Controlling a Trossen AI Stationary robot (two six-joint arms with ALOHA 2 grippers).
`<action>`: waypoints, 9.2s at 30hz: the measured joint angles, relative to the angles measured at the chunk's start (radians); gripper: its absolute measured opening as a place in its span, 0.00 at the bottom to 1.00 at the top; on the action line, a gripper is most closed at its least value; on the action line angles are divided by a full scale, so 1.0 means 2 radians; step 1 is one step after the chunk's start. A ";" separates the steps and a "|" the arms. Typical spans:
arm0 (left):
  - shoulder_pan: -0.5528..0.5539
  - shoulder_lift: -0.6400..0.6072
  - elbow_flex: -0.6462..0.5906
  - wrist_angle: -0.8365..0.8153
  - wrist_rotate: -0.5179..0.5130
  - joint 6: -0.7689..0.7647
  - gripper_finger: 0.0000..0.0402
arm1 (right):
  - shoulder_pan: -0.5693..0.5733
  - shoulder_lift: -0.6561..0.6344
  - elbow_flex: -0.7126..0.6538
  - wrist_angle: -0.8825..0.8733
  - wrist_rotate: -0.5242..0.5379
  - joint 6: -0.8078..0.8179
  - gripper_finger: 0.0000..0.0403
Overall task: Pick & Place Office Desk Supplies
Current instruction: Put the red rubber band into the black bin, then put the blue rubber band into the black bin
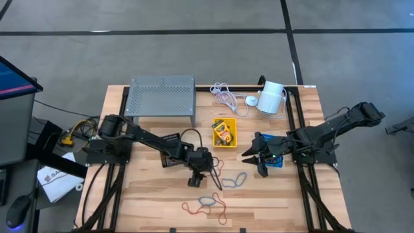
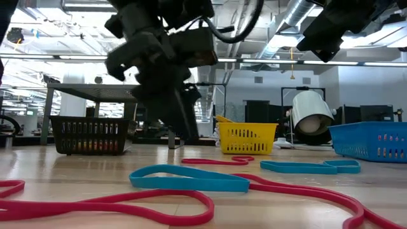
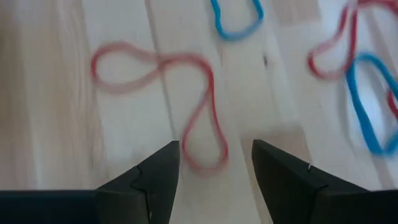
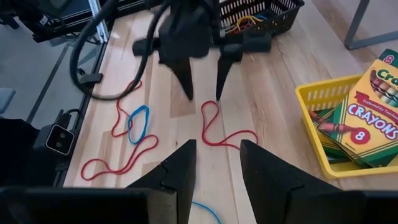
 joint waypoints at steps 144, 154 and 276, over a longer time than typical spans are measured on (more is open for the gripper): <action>-0.052 -0.504 -0.319 -0.060 -0.167 -0.316 0.17 | 0.000 0.000 0.000 -0.015 0.000 0.001 0.30; -0.017 -0.504 -0.319 -0.021 -0.167 -0.281 0.53 | 0.000 0.000 0.000 -0.015 0.000 0.000 0.30; -0.121 -0.037 0.009 0.006 -0.057 -0.106 0.00 | 0.002 0.019 0.000 0.016 -0.001 0.005 0.30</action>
